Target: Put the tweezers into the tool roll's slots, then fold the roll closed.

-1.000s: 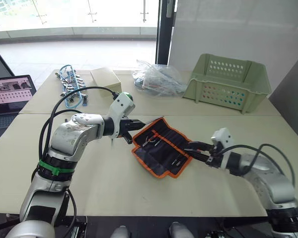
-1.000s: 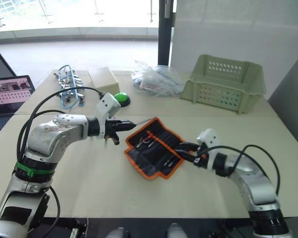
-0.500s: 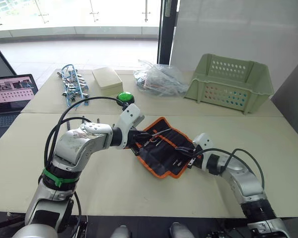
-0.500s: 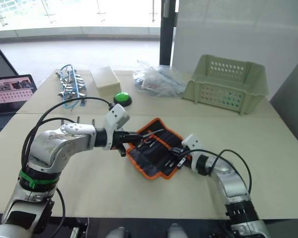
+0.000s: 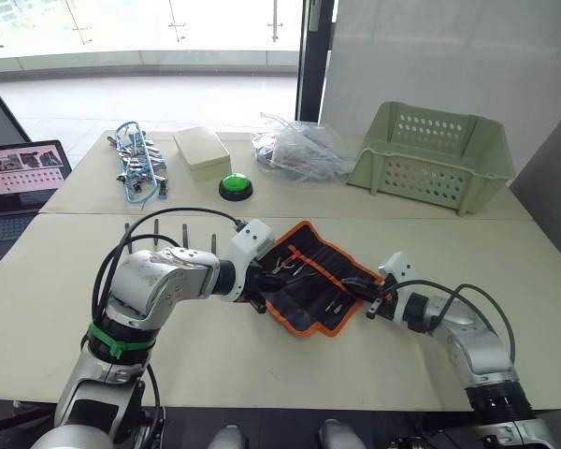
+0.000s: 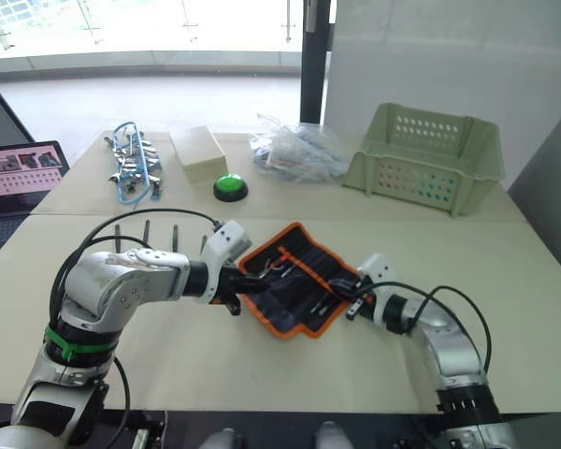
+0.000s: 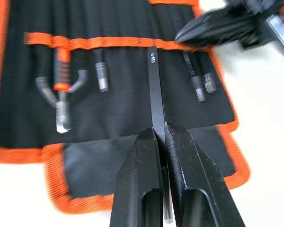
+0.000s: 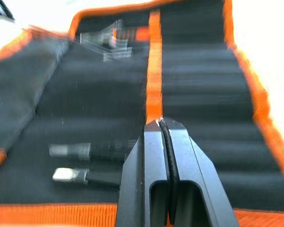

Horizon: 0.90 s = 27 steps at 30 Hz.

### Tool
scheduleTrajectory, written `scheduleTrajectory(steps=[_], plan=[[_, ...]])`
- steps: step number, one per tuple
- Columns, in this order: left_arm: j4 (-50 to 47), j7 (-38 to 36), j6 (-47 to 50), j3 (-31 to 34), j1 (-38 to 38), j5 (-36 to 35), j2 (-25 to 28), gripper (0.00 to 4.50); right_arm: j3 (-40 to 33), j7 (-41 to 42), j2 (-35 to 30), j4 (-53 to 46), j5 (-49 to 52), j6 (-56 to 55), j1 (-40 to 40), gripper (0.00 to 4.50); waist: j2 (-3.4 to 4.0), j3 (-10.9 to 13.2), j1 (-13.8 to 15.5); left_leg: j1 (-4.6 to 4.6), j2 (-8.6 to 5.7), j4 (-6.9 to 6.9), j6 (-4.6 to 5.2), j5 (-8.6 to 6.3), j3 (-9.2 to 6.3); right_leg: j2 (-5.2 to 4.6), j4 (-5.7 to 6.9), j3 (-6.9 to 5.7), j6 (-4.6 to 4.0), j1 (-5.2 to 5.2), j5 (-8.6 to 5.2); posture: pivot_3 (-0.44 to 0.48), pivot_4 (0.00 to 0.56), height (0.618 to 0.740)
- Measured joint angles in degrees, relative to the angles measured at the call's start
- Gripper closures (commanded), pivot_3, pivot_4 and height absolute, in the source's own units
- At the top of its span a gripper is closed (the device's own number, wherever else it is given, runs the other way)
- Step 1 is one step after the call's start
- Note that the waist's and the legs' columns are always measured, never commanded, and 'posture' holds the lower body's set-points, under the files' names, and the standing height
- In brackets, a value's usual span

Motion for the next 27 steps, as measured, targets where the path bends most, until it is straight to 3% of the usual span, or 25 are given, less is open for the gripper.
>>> scheduleTrajectory(steps=[10,27], plan=[[5.81,4.54,-0.59,-0.40,-0.74,2.58,-2.48,4.50,0.48,1.17,-0.24,2.51,-1.41,-2.93,-0.10,4.45,-0.09,-0.06,0.06,0.12,0.00,0.00,-0.02,0.01,0.00,0.00,0.00,0.00,0.00,0.12,0.00,0.000,0.150,0.740],[10.86,4.14,-9.50,-5.72,-1.66,6.97,-3.59,4.50,0.64,1.11,0.23,3.30,-1.41,-4.18,0.67,4.45,-0.17,-0.16,0.06,0.18,0.00,0.00,-0.03,0.02,0.00,0.00,0.01,0.01,0.00,0.16,0.00,0.000,0.150,0.740]])
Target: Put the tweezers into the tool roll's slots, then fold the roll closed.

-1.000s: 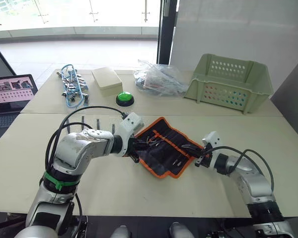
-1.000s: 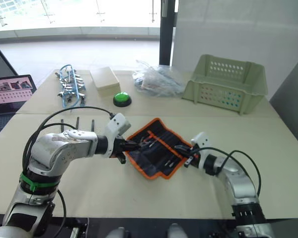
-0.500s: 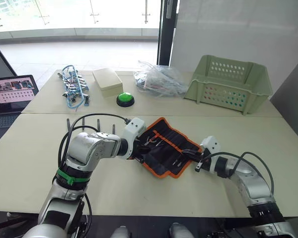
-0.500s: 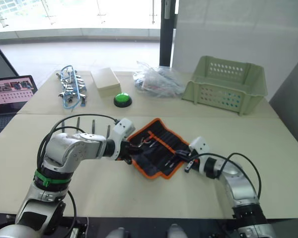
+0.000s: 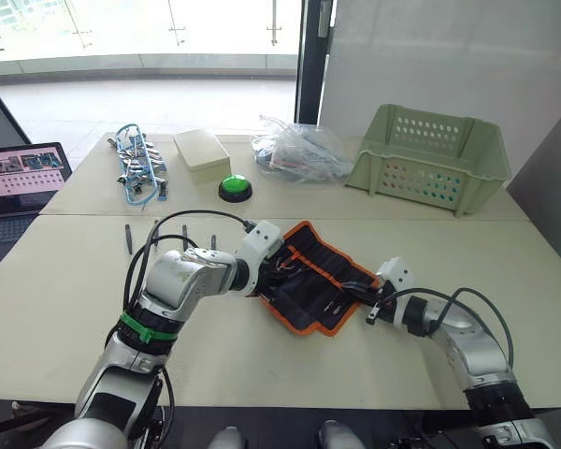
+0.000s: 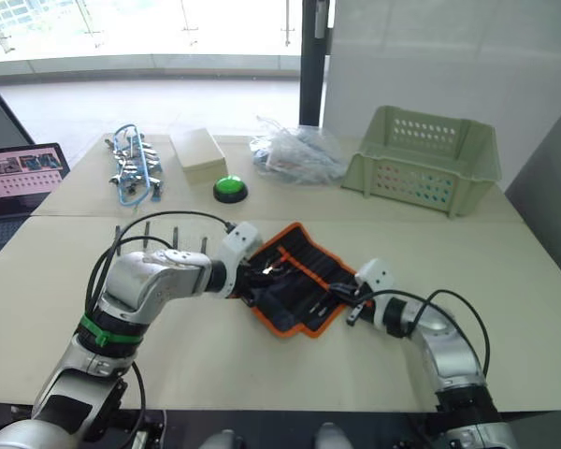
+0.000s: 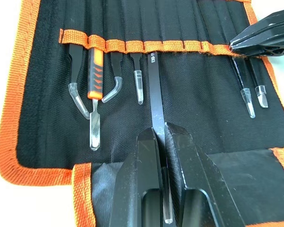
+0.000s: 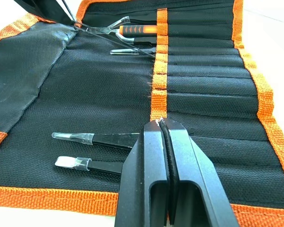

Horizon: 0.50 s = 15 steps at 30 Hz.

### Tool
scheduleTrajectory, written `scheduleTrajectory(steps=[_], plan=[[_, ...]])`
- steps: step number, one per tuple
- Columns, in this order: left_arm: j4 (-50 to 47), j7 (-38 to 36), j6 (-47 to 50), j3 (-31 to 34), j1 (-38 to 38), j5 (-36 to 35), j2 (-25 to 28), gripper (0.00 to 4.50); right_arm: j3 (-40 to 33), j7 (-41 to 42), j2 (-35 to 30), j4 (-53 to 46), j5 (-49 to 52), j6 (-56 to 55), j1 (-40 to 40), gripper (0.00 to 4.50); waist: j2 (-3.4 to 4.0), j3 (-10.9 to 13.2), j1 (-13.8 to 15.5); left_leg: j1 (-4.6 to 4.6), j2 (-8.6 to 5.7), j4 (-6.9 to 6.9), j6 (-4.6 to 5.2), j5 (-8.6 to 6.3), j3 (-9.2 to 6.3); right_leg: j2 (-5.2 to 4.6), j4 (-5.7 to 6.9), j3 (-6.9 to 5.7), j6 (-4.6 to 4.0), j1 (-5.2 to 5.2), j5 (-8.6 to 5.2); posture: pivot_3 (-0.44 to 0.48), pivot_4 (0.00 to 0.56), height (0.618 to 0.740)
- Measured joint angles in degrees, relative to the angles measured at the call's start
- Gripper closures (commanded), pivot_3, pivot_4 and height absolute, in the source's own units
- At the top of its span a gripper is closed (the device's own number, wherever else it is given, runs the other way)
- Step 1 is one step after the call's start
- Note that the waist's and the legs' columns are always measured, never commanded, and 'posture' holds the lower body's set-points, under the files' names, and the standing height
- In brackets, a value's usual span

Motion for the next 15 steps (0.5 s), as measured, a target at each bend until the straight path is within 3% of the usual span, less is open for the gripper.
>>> scheduleTrajectory(steps=[6,15], plan=[[1.61,-0.51,-7.46,-4.67,1.77,4.29,-0.13,4.50,0.12,-0.17,0.44,1.02,0.00,0.08,-0.36,4.45,-0.05,-0.23,-0.06,0.07,0.00,0.00,0.00,0.00,0.00,0.00,-0.01,0.01,0.00,0.07,0.00,0.000,0.150,0.740],[9.83,0.23,-18.68,-6.60,2.74,10.74,-5.41,4.50,0.43,-0.24,0.57,2.13,-0.01,0.15,-0.37,4.45,-0.15,-0.51,0.07,0.58,0.00,-0.01,0.02,-0.01,-0.01,0.01,-0.15,-0.02,0.03,0.74,-0.02,0.000,0.150,0.740]])
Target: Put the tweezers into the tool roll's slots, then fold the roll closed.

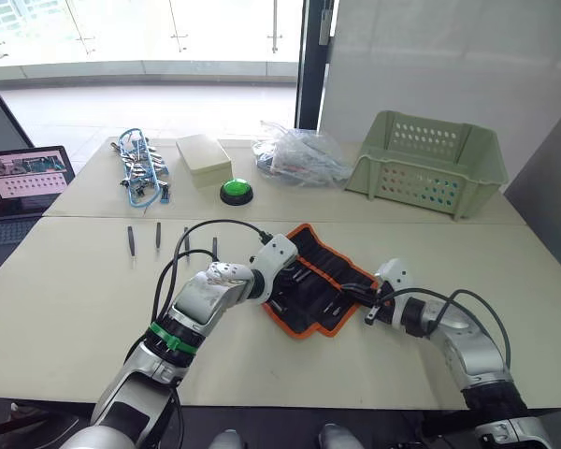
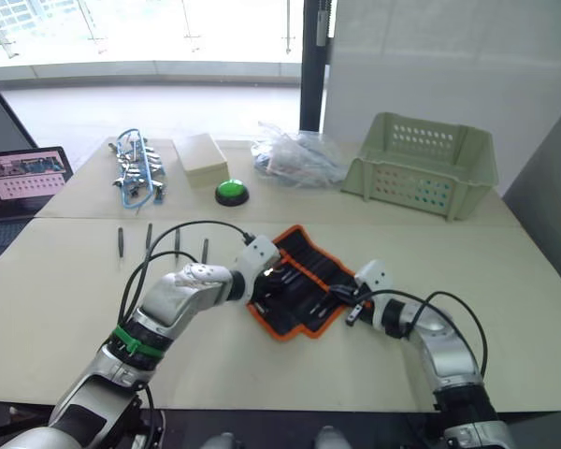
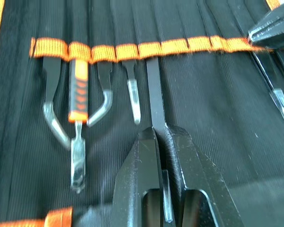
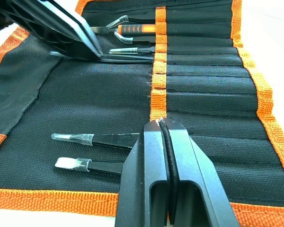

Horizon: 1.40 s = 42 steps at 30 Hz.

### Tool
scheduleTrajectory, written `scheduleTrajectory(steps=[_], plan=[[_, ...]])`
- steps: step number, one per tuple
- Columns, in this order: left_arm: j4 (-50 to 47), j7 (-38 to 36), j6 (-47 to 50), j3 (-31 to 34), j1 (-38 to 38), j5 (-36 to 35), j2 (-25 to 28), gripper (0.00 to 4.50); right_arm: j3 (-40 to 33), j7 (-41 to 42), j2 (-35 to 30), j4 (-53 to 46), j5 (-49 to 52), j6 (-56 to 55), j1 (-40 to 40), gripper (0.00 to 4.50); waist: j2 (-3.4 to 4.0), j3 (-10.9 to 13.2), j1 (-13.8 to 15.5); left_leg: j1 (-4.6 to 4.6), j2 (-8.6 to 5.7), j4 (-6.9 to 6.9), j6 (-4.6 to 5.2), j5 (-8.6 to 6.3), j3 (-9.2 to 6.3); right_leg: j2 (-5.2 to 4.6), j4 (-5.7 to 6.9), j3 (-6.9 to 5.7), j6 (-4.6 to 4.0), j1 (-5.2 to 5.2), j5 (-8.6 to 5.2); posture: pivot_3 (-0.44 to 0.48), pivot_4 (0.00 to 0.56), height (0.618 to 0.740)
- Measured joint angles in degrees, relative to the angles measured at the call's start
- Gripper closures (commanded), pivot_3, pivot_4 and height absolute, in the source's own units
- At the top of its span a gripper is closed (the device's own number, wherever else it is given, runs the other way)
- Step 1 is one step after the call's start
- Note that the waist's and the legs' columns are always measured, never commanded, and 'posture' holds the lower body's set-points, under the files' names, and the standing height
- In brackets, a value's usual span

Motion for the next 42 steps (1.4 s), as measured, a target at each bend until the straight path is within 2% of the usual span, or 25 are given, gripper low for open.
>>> scheduleTrajectory(steps=[2,17,25,27,33,38,39,42], plan=[[2.08,0.35,-2.21,-0.13,-0.24,1.45,-1.47,4.50,0.06,-0.13,0.05,0.20,-0.02,0.00,0.05,4.45,0.00,0.00,-0.01,0.25,0.00,-0.03,0.03,-0.02,0.00,0.00,-0.14,0.00,0.02,0.28,-0.01,0.000,0.150,0.740],[14.84,-0.45,-12.38,0.20,-4.38,7.58,-7.78,4.50,0.18,-0.42,0.48,1.25,-0.08,0.00,-0.46,4.45,-0.01,-0.04,-0.03,0.39,0.00,-0.04,0.02,-0.02,0.00,0.00,-0.18,0.00,0.07,0.46,-0.01,0.000,0.150,0.740],[15.83,-1.64,-13.73,0.37,-4.48,9.36,-7.60,4.50,0.20,-0.66,0.90,1.51,-0.14,0.00,-0.50,4.45,-0.01,-0.05,-0.12,0.53,0.01,-0.04,0.02,-0.02,-0.01,0.01,-0.31,-0.01,0.13,0.70,-0.01,0.000,0.150,0.740],[14.06,-1.94,-12.51,0.62,-3.74,9.36,-6.96,3.73,0.31,-0.65,1.16,1.48,-0.14,0.00,-0.57,4.50,0.00,-0.05,-0.33,0.54,0.03,-0.07,0.03,-0.02,-0.02,0.03,-0.31,-0.01,0.13,0.69,-0.01,0.000,0.150,0.740],[5.74,-4.57,-8.72,1.25,-0.08,8.50,-2.94,1.80,0.87,-0.61,1.32,1.61,-0.17,0.00,-1.05,4.50,0.00,-0.05,-0.82,0.55,0.09,-0.12,0.04,-0.03,-0.02,0.08,-0.34,-0.01,0.13,0.68,-0.02,0.000,0.150,0.740],[-2.18,-5.87,-3.23,5.09,3.72,6.61,2.16,0.17,0.98,-0.06,1.18,2.47,-0.19,0.00,-1.73,4.50,0.00,-0.05,-0.98,0.53,0.13,-0.15,0.03,-0.04,-0.02,0.09,-0.40,-0.01,0.12,0.66,-0.01,0.000,0.150,0.740],[-3.81,-5.82,-2.33,5.88,4.58,6.25,2.59,0.02,0.99,0.09,1.18,2.71,-0.19,0.00,-1.95,4.50,-0.01,-0.05,-1.01,0.52,0.13,-0.15,0.03,-0.04,-0.02,0.09,-0.42,-0.01,0.13,0.66,-0.01,0.000,0.150,0.740],[-9.27,-5.49,-0.65,6.93,7.87,5.30,3.43,0.02,1.20,0.61,1.27,3.52,-0.19,-0.01,-2.64,4.50,0.00,-0.05,-1.17,0.53,0.16,-0.15,0.03,-0.04,-0.02,0.11,-0.42,-0.01,0.12,0.66,-0.01,0.000,0.150,0.740]])
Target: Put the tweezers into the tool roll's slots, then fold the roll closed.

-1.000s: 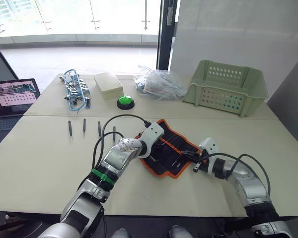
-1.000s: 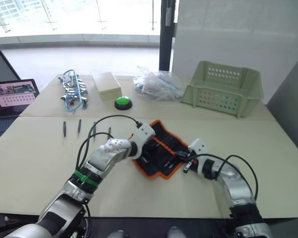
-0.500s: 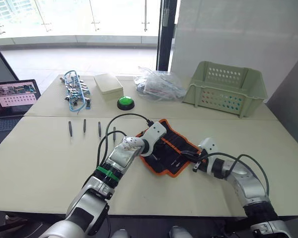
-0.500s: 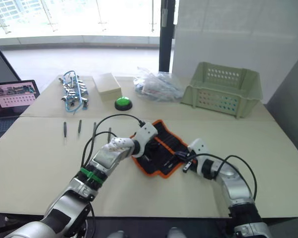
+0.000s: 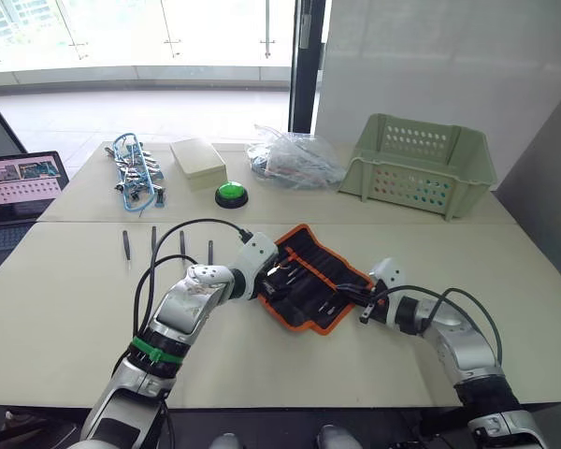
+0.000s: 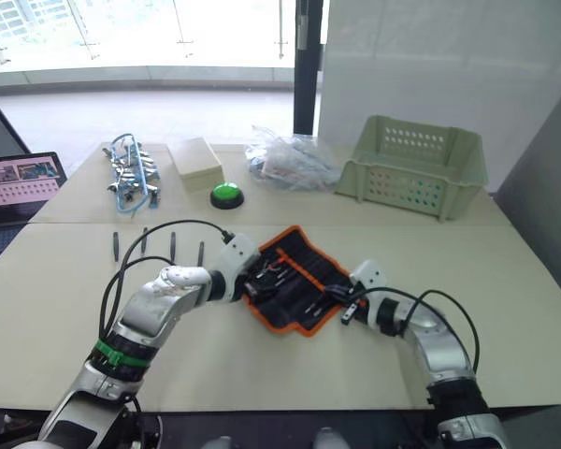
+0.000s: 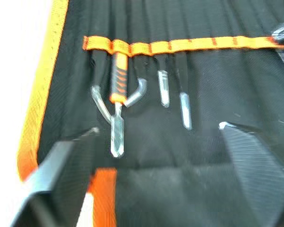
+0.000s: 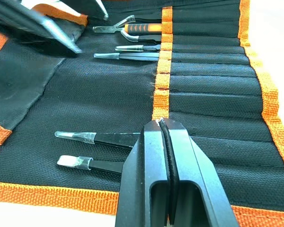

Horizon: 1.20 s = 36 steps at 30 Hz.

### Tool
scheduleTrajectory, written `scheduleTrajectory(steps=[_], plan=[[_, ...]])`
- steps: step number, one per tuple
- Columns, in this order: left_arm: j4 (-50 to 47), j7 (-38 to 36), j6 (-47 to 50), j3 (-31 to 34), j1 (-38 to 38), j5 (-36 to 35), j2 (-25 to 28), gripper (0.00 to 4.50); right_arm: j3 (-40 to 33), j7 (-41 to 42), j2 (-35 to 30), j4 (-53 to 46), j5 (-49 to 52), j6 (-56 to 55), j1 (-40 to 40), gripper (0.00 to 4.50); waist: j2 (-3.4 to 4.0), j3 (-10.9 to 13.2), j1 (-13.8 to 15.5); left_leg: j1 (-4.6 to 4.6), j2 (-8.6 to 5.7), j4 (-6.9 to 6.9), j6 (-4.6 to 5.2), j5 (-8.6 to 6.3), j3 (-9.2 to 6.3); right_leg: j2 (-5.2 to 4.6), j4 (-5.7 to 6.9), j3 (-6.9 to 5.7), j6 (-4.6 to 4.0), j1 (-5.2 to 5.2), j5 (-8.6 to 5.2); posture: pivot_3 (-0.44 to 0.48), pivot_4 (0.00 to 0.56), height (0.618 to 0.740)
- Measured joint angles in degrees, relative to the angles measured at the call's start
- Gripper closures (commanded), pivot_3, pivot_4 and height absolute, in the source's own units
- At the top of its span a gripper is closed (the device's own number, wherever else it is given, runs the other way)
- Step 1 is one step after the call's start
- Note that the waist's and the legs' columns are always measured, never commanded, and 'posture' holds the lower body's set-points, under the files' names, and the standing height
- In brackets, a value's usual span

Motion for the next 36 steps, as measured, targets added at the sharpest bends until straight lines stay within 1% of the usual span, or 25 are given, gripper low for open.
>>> scheduleTrajectory(steps=[3,6,9,12,14,15,19,21,23,27,30,33,36], plan=[[-3.89,0.99,1.08,2.77,3.11,-1.60,-0.43,0.02,0.19,0.41,0.06,0.68,0.00,-0.02,-0.54,4.50,-0.01,0.00,-0.13,0.00,0.05,0.00,0.00,0.00,0.00,0.03,0.00,0.00,-0.01,0.00,0.00,0.000,0.150,0.740],[-7.46,2.70,1.72,10.05,4.79,-4.99,-1.27,0.02,0.48,0.85,0.14,1.29,-0.01,-0.09,-1.10,4.50,-0.02,0.01,-0.33,0.00,0.09,0.00,-0.01,0.00,0.00,0.07,-0.01,-0.01,-0.01,0.00,0.00,0.000,0.150,0.740],[-12.52,3.36,0.68,17.83,7.05,-8.38,-0.91,0.02,0.78,1.42,0.13,1.65,-0.11,-0.14,-1.51,4.50,-0.01,0.00,-0.50,0.05,0.13,-0.06,0.00,-0.02,0.02,0.09,-0.04,0.00,-0.02,0.00,0.01,0.000,0.150,0.740],[-16.59,4.06,-4.88,21.00,13.47,-7.87,2.66,0.02,0.96,2.19,-0.07,2.08,-0.30,-0.20,-1.87,4.50,-0.02,-0.01,-0.45,0.25,0.17,-0.40,-0.03,0.00,0.08,0.10,-0.24,0.03,-0.07,0.08,0.04,0.000,0.150,0.740],[-17.36,4.32,-6.86,24.42,16.92,-8.20,3.77,0.02,1.03,2.62,-0.25,2.46,-0.33,-0.50,-1.99,4.50,-0.04,-0.01,-0.34,0.35,0.22,-0.54,-0.04,0.01,0.07,0.14,-0.42,0.01,-0.12,0.20,0.07,0.000,0.150,0.740],[-17.85,4.27,-7.92,27.11,18.73,-9.11,4.06,0.02,1.31,2.86,-0.30,2.62,-0.44,-0.69,-2.18,4.50,-0.08,-0.02,-0.38,0.37,0.23,-0.57,-0.04,0.01,0.07,0.14,-0.45,0.01,-0.12,0.21,0.07,0.000,0.150,0.740],[-18.71,5.77,-11.38,41.17,28.41,-12.00,4.28,0.02,1.67,3.69,-0.37,2.83,-0.87,-1.17,-2.35,4.50,-0.12,-0.04,-0.55,0.68,0.26,-0.90,-0.04,0.00,0.16,0.10,-0.55,0.04,-0.16,0.35,0.06,0.000,0.150,0.740],[-18.54,7.24,-12.60,46.56,32.51,-12.34,3.87,0.02,1.67,4.18,-0.90,3.00,-1.03,-1.22,-2.34,4.50,-0.22,-0.08,-0.21,0.68,0.26,-0.92,-0.04,-0.01,0.12,0.10,-0.59,-0.01,-0.18,0.37,0.04,0.000,0.150,0.740],[-18.84,8.62,-15.41,50.21,36.28,-12.72,2.11,0.02,1.67,4.22,-1.02,3.37,-1.56,-1.22,-2.28,4.50,-0.33,-0.15,0.05,0.73,0.25,-0.92,-0.05,-0.01,0.13,0.05,-0.69,-0.01,-0.18,0.48,0.05,0.000,0.150,0.740],[-18.16,13.12,-21.13,54.33,41.97,-11.54,-1.54,0.02,1.68,4.21,-0.93,3.68,-2.19,-1.22,-2.22,4.50,-0.71,-0.31,0.45,0.72,0.27,-0.92,-0.07,-0.02,0.13,0.06,-0.80,-0.02,-0.19,0.50,0.05,0.000,0.150,0.740],[-16.82,16.07,-25.08,56.67,45.48,-10.70,-4.07,0.02,1.68,4.33,-0.98,3.61,-2.19,-1.22,-2.14,4.50,-0.76,-0.33,0.51,0.71,0.26,-0.93,-0.10,-0.04,0.14,0.03,-0.84,-0.01,-0.20,0.49,0.05,0.000,0.150,0.740],[-16.12,18.43,-27.52,56.90,48.19,-10.50,-7.15,0.02,1.67,4.35,-1.10,3.62,-2.22,-1.22,-2.08,4.50,-0.83,-0.33,0.74,0.71,0.27,-0.93,-0.10,-0.04,0.14,0.04,-0.87,-0.02,-0.22,0.50,0.04,0.000,0.150,0.740],[-17.29,19.99,-27.96,55.45,51.02,-10.39,-9.42,0.02,1.67,4.44,-1.14,3.63,-2.29,-1.23,-2.09,4.50,-0.86,-0.33,0.76,0.69,0.26,-0.93,-0.12,-0.05,0.17,0.01,-0.90,0.00,-0.23,0.50,0.01,0.000,0.150,0.740]])
